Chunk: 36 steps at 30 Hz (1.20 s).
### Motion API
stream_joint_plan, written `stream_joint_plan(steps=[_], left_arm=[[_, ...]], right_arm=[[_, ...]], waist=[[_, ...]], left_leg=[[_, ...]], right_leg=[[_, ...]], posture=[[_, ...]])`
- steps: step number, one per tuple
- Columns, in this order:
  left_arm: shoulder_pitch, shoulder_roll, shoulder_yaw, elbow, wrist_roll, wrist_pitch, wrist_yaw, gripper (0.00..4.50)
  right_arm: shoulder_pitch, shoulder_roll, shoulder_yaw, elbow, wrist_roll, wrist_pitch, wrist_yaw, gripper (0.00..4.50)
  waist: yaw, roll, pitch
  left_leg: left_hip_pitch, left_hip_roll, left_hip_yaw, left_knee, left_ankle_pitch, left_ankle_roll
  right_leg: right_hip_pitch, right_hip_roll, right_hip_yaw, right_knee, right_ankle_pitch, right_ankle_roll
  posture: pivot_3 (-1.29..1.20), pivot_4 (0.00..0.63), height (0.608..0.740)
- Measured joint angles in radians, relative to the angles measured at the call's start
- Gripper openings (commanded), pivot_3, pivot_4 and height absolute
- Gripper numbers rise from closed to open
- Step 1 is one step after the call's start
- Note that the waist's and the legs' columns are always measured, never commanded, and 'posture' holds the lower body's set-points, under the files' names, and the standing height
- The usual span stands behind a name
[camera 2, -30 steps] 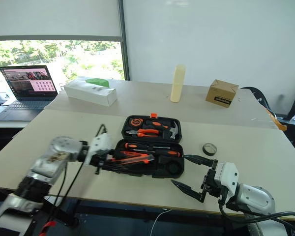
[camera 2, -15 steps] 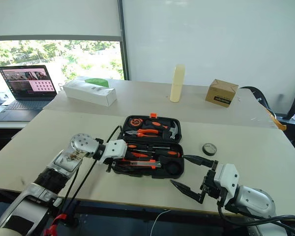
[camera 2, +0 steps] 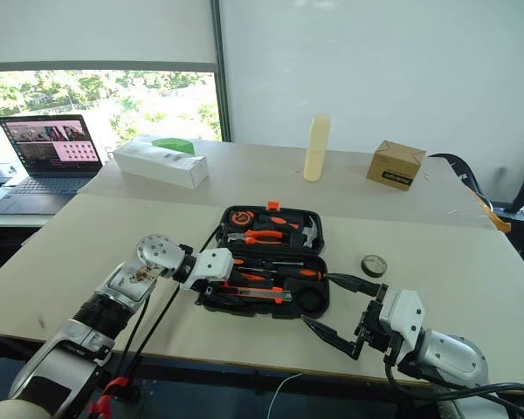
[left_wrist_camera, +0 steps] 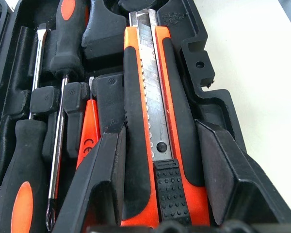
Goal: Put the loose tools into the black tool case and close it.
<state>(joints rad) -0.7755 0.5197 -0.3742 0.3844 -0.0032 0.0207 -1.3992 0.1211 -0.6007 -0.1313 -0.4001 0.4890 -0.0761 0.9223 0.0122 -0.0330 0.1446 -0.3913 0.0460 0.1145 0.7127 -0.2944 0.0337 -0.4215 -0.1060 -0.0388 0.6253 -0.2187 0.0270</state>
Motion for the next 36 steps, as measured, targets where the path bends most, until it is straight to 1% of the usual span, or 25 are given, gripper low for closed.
stream_joint_plan(steps=[1, 2, 4, 5, 10, 13, 15, 16, 18, 19, 20, 23, 26, 36], left_arm=[[0.000, -0.002, 0.001, -0.001, -0.001, 0.010, 0.000, 1.73], [0.000, -0.005, 0.002, -0.004, -0.001, 0.024, 0.004, 2.51], [0.000, -0.010, 0.009, -0.008, -0.003, 0.043, 0.018, 3.15], [0.000, -0.010, 0.015, -0.010, -0.004, 0.048, 0.020, 3.33], [0.009, -0.004, 0.053, -0.061, -0.118, 0.060, -0.066, 3.33], [-0.002, 0.016, 0.111, -0.068, -0.167, 0.055, -0.084, 3.33], [-0.009, 0.023, 0.139, -0.055, -0.174, 0.007, -0.083, 2.81], [-0.009, 0.026, 0.143, -0.053, -0.173, -0.010, -0.083, 2.64], [-0.004, 0.028, 0.142, -0.035, -0.158, -0.065, -0.082, 1.94], [0.003, 0.027, 0.139, -0.027, -0.153, -0.084, -0.081, 1.45], [0.008, 0.022, 0.136, -0.016, -0.144, -0.098, -0.075, 1.07], [0.018, -0.009, 0.127, 0.024, -0.119, -0.148, -0.044, 0.05], [0.028, -0.039, 0.110, 0.055, -0.099, -0.153, -0.013, 0.05], [0.043, -0.070, 0.053, 0.079, -0.025, -0.162, 0.062, 0.05]], right_arm=[[0.000, 0.000, 0.000, 0.000, 0.000, 0.000, 0.000, 4.50], [0.000, 0.000, 0.000, 0.000, 0.000, 0.000, 0.000, 4.50], [0.000, 0.000, 0.000, 0.000, 0.000, 0.000, 0.001, 4.50], [0.000, 0.000, 0.000, 0.000, 0.000, 0.000, 0.001, 4.50], [0.001, 0.000, 0.000, 0.002, 0.000, 0.000, 0.006, 4.50], [0.001, 0.000, 0.000, 0.008, -0.001, 0.000, 0.013, 4.50], [0.000, 0.001, 0.001, 0.016, -0.003, -0.001, 0.015, 4.50], [-0.001, 0.002, 0.001, 0.019, -0.005, -0.001, 0.015, 4.50], [-0.007, 0.007, 0.005, 0.020, -0.008, -0.001, 0.015, 4.50], [-0.010, 0.007, 0.006, 0.020, -0.009, -0.001, 0.015, 4.50], [-0.011, 0.008, 0.006, 0.020, -0.013, -0.001, 0.014, 4.50], [-0.012, 0.017, 0.009, 0.020, -0.015, -0.001, 0.013, 4.50], [-0.013, 0.020, 0.013, 0.020, -0.016, -0.001, 0.013, 4.50], [-0.010, 0.019, 0.012, 0.019, -0.016, 0.000, 0.011, 4.50]], waist=[[0.000, 0.000, 0.000], [0.000, 0.000, 0.000], [0.001, 0.000, 0.000], [0.000, 0.000, 0.000], [-0.001, 0.000, 0.000], [-0.002, 0.000, 0.000], [-0.001, 0.000, 0.000], [-0.001, 0.000, 0.000], [-0.001, 0.000, 0.000], [-0.001, 0.000, 0.000], [-0.001, 0.000, 0.000], [0.002, 0.000, 0.000], [0.001, 0.000, 0.000], [0.001, 0.000, 0.000]], left_leg=[[0.000, 0.000, 0.000, 0.000, 0.000, 0.000], [0.000, 0.000, 0.000, 0.000, 0.000, 0.000], [0.000, 0.000, 0.000, 0.000, 0.000, 0.000], [0.000, 0.000, 0.000, 0.000, 0.000, 0.000], [-0.001, 0.000, 0.000, 0.000, 0.000, 0.000], [0.000, 0.000, -0.001, 0.000, 0.000, 0.000], [0.000, 0.000, -0.001, 0.000, 0.000, 0.000], [0.000, 0.000, -0.001, 0.001, 0.000, 0.000], [0.000, 0.000, -0.001, 0.001, 0.000, 0.000], [0.000, 0.000, -0.001, 0.000, 0.000, 0.000], [0.000, 0.000, -0.001, 0.001, 0.000, 0.000], [0.000, 0.000, -0.001, 0.001, 0.000, 0.000], [-0.001, 0.000, -0.001, 0.001, 0.000, 0.000], [0.001, 0.000, -0.001, 0.001, 0.000, 0.000]], right_leg=[[0.000, 0.000, 0.000, 0.000, 0.000, 0.000], [0.000, 0.000, 0.000, 0.000, 0.000, 0.000], [0.000, 0.000, 0.000, 0.000, 0.000, 0.000], [0.000, 0.000, 0.000, 0.000, 0.000, 0.000], [-0.001, 0.000, 0.000, 0.000, 0.000, 0.000], [-0.001, 0.000, 0.000, 0.001, 0.000, 0.000], [0.000, 0.000, 0.000, 0.001, 0.000, 0.000], [0.000, 0.000, 0.000, 0.001, 0.000, 0.000], [0.000, 0.000, 0.000, 0.001, 0.000, 0.000], [0.000, 0.000, 0.000, 0.001, 0.000, 0.000], [0.000, 0.000, 0.000, 0.001, 0.000, 0.000], [0.000, 0.000, 0.000, 0.001, 0.000, 0.000], [0.000, 0.000, 0.000, 0.001, 0.000, 0.000], [0.002, 0.000, 0.000, 0.001, 0.000, 0.000]], posture=[[0.00, 0.150, 0.740], [0.00, 0.150, 0.740], [0.00, 0.150, 0.740], [0.00, 0.150, 0.740], [0.00, 0.150, 0.740], [0.00, 0.150, 0.740], [0.00, 0.150, 0.740], [0.00, 0.150, 0.740], [0.00, 0.150, 0.740], [0.00, 0.150, 0.740], [0.00, 0.150, 0.740], [0.00, 0.150, 0.740], [0.00, 0.150, 0.740], [0.00, 0.150, 0.740]])
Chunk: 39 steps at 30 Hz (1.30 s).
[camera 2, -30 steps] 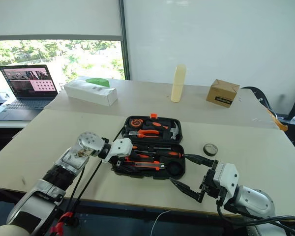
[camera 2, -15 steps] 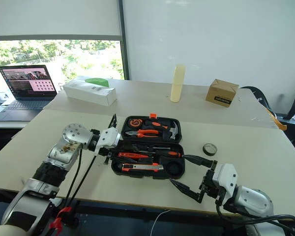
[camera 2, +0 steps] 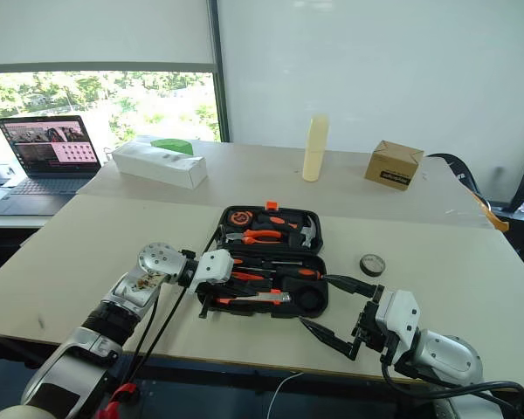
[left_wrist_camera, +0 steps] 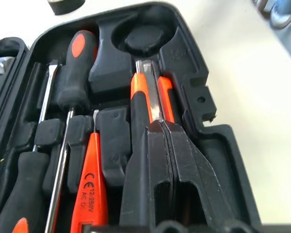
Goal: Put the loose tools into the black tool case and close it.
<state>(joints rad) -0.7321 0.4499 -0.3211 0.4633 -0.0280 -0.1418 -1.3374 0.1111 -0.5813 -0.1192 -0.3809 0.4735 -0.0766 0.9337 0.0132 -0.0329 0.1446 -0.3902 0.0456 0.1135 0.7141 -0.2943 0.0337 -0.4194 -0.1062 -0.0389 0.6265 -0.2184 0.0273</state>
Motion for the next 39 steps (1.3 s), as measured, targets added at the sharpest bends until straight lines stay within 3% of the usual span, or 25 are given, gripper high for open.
stream_joint_plan(steps=[10, 15, 19, 23, 25, 29, 31, 34, 39], left_arm=[[0.011, -0.027, 0.000, -0.018, -0.002, 0.238, 0.086, 0.05], [0.039, -0.014, 0.019, -0.033, -0.015, 0.179, 0.086, 0.05], [0.109, -0.015, 0.133, -0.045, -0.159, 0.177, 0.054, 1.11], [0.127, 0.109, 0.266, -0.075, -0.243, 0.152, 0.015, 2.49], [0.148, 0.158, 0.313, -0.076, -0.268, 0.108, -0.027, 3.23], [0.250, 0.193, 0.361, -0.048, -0.349, 0.035, -0.183, 4.46], [0.254, 0.188, 0.364, -0.031, -0.353, 0.035, -0.187, 4.46], [0.264, 0.187, 0.376, -0.041, -0.367, 0.037, -0.193, 4.46], [0.286, 0.178, 0.382, -0.088, -0.377, 0.054, -0.177, 4.46]], right_arm=[[0.060, -0.014, -0.031, -0.028, 0.003, 0.003, -0.020, 4.50], [0.160, -0.034, -0.131, -0.051, 0.033, 0.029, -0.033, 4.50], [0.313, -0.026, -0.291, -0.007, 0.044, 0.013, -0.035, 4.50], [0.373, -0.021, -0.406, 0.071, 0.030, 0.002, -0.059, 4.50], [0.328, -0.069, -0.405, 0.071, 0.027, 0.035, -0.065, 4.50], [0.030, -0.281, -0.256, 0.126, -0.044, 0.266, -0.087, 4.50], [-0.147, -0.339, -0.136, 0.205, -0.104, 0.359, -0.082, 4.50], [-0.402, -0.337, 0.052, 0.351, -0.191, 0.471, -0.060, 4.50], [-0.624, -0.304, 0.235, 0.572, -0.321, 0.528, -0.027, 4.50]], waist=[[-0.001, 0.005, -0.006], [-0.004, 0.006, -0.008], [-0.002, 0.006, -0.007], [-0.015, 0.007, -0.007], [-0.027, 0.008, -0.007], [-0.039, 0.008, -0.005], [-0.032, 0.007, -0.003], [-0.018, 0.007, -0.003], [-0.002, 0.007, -0.003]], left_leg=[[0.006, 0.000, -0.002, 0.000, 0.001, 0.001], [0.007, 0.000, -0.002, -0.001, 0.001, 0.002], [-0.002, 0.000, -0.002, -0.002, 0.001, 0.002], [0.000, 0.001, 0.000, -0.002, 0.001, 0.002], [0.002, 0.001, 0.000, -0.002, 0.001, 0.002], [0.004, 0.002, 0.002, -0.002, 0.002, 0.001], [0.000, 0.001, 0.001, -0.002, 0.005, 0.002], [-0.002, 0.001, 0.000, -0.003, 0.005, 0.002], [-0.013, 0.000, 0.002, -0.002, 0.008, -0.003]], right_leg=[[0.007, 0.000, 0.001, 0.000, 0.001, 0.000], [0.007, 0.000, 0.001, 0.000, 0.001, -0.001], [-0.003, 0.000, 0.001, 0.000, 0.001, -0.001], [-0.002, 0.000, 0.002, 0.000, 0.001, -0.001], [-0.001, 0.000, 0.003, 0.000, 0.001, -0.001], [-0.001, 0.000, 0.006, 0.001, 0.002, -0.002], [-0.004, 0.000, 0.004, 0.000, 0.003, -0.003], [-0.006, 0.000, 0.002, 0.000, 0.002, -0.004], [-0.010, 0.001, -0.002, -0.001, 0.003, -0.001]], posture=[[0.00, 0.150, 0.740], [0.00, 0.150, 0.740], [0.00, 0.150, 0.740], [0.00, 0.150, 0.740], [0.00, 0.150, 0.740], [0.00, 0.150, 0.740], [0.00, 0.150, 0.740], [0.00, 0.150, 0.740], [0.00, 0.150, 0.740]])
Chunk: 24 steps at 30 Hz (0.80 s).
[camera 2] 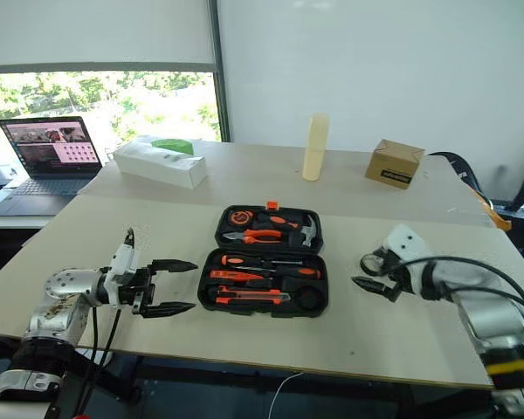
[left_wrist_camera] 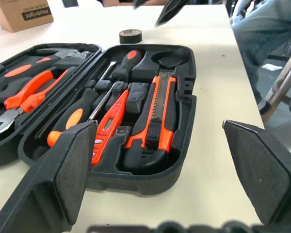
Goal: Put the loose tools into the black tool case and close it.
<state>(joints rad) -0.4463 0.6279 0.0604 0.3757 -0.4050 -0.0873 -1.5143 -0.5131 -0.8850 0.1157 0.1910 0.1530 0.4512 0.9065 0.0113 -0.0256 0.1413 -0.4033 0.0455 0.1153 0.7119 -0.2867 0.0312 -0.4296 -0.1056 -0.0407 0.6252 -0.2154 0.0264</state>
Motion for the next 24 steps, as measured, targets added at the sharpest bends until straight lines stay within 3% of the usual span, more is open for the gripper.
stream_joint_plan(steps=[3, 14, 19, 24], left_arm=[[0.030, 0.002, 0.003, -0.020, -0.005, 0.001, 0.014, 4.50], [0.057, 0.003, 0.006, -0.059, -0.027, 0.004, 0.039, 4.50], [0.055, 0.002, 0.006, -0.067, -0.028, 0.004, 0.042, 4.50], [0.053, 0.001, 0.001, -0.077, -0.028, 0.001, 0.035, 4.50]], right_arm=[[-0.065, 0.027, 0.052, 0.112, -0.059, -0.008, 0.008, 3.87], [-0.145, 0.035, 0.080, 0.244, -0.112, -0.063, 0.120, 0.04], [-0.133, 0.033, 0.025, 0.183, -0.039, -0.139, 0.226, 0.04], [-0.101, 0.025, -0.015, -0.162, 0.137, -0.067, 0.365, 0.04]], waist=[[-0.001, 0.000, 0.000], [-0.010, 0.000, 0.000], [-0.015, 0.000, 0.000], [-0.018, 0.000, 0.000]], left_leg=[[-0.006, -0.002, 0.001, 0.000, 0.000, 0.000], [-0.008, -0.003, 0.001, 0.002, 0.000, -0.001], [-0.008, -0.003, 0.000, 0.002, 0.001, -0.001], [-0.007, -0.002, -0.002, 0.002, 0.001, -0.001]], right_leg=[[-0.004, -0.002, 0.000, -0.003, 0.001, 0.004], [-0.007, -0.003, 0.000, -0.001, 0.002, 0.005], [-0.007, -0.003, 0.001, 0.000, 0.002, 0.005], [-0.007, -0.003, 0.001, 0.001, 0.002, 0.005]], posture=[[0.00, 0.150, 0.740], [0.00, 0.150, 0.740], [0.00, 0.150, 0.740], [0.00, 0.150, 0.740]])
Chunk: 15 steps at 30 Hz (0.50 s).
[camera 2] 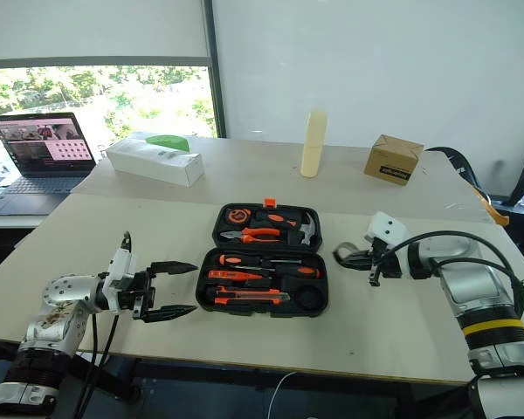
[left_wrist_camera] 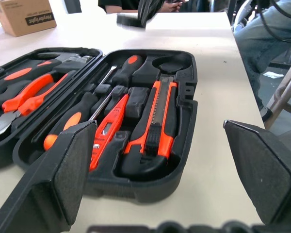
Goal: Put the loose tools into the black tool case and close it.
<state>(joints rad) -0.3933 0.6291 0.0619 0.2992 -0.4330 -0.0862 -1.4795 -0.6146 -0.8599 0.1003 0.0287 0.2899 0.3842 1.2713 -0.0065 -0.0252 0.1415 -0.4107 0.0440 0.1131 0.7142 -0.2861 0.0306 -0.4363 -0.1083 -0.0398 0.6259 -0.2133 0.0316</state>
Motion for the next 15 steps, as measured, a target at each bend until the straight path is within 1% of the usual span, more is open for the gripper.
stream_joint_plan(steps=[3, 6, 8, 13, 15], left_arm=[[0.000, 0.000, 0.000, 0.002, 0.000, -0.001, -0.006, 4.50], [0.000, 0.000, -0.007, 0.002, 0.002, -0.003, -0.011, 4.50], [0.000, 0.000, -0.008, 0.003, 0.003, -0.003, -0.017, 4.50], [0.000, 0.000, -0.009, 0.004, 0.004, -0.005, -0.023, 4.50], [0.000, 0.000, -0.010, 0.007, 0.009, -0.007, -0.024, 4.50]], right_arm=[[0.004, -0.003, 0.038, -0.166, 0.030, 0.135, -0.007, 0.04], [0.024, -0.032, 0.135, -0.268, -0.015, 0.226, -0.028, 0.04], [0.048, -0.043, 0.184, -0.279, -0.055, 0.250, -0.043, 0.04], [0.049, -0.036, 0.212, -0.275, -0.092, 0.299, -0.079, 0.04], [0.046, -0.021, 0.248, -0.255, -0.116, 0.298, -0.089, 0.04]], waist=[[0.002, 0.000, 0.000], [0.007, 0.000, 0.000], [0.011, 0.000, 0.000], [0.011, 0.000, 0.000], [0.009, 0.000, 0.000]], left_leg=[[0.000, 0.000, 0.000, 0.001, 0.000, 0.001], [0.000, 0.000, 0.000, 0.002, -0.003, 0.006], [-0.001, -0.001, 0.000, 0.003, -0.003, 0.005], [0.000, -0.001, 0.001, 0.003, -0.001, 0.002], [0.000, -0.001, 0.001, 0.003, -0.001, 0.001]], right_leg=[[0.000, 0.000, 0.000, 0.000, 0.000, 0.000], [0.000, 0.000, 0.000, 0.000, 0.000, 0.000], [0.000, 0.000, 0.000, 0.000, 0.000, 0.000], [0.000, 0.000, 0.000, 0.000, 0.000, 0.000], [0.000, 0.000, 0.000, 0.000, 0.000, 0.000]], posture=[[0.00, 0.150, 0.740], [0.00, 0.150, 0.740], [0.00, 0.150, 0.740], [0.00, 0.150, 0.740], [0.00, 0.150, 0.740]])
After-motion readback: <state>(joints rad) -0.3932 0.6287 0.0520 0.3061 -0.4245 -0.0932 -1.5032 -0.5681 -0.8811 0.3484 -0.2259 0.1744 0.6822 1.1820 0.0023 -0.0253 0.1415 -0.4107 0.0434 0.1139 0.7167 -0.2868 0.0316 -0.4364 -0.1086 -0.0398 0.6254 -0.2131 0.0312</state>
